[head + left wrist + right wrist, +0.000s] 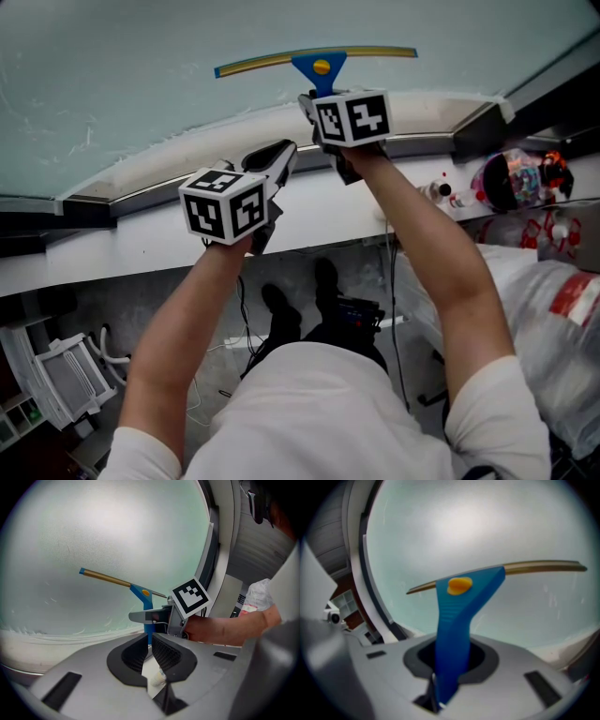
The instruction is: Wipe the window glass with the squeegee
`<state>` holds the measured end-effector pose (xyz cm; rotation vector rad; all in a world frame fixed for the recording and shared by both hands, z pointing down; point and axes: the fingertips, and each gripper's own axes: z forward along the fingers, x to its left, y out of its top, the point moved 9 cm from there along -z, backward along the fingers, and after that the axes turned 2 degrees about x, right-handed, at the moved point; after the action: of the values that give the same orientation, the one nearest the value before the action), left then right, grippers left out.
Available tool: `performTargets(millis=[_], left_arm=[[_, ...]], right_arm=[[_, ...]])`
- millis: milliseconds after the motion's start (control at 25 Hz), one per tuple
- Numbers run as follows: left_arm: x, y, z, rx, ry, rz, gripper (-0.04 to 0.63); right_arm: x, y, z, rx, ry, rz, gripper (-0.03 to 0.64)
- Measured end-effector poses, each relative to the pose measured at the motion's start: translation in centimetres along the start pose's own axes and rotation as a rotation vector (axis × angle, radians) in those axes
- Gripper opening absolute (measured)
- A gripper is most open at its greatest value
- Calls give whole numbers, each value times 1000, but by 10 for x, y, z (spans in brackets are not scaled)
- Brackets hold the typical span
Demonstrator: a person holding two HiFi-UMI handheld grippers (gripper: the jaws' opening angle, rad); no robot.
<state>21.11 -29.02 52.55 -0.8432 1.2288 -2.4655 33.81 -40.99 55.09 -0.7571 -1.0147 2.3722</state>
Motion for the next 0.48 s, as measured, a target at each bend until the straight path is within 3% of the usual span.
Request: performTargets(millis=[480], left_arm=[[6, -3, 6, 7, -5, -11, 48]], right_arm=[[-1, -9, 11, 15, 16, 13, 92]])
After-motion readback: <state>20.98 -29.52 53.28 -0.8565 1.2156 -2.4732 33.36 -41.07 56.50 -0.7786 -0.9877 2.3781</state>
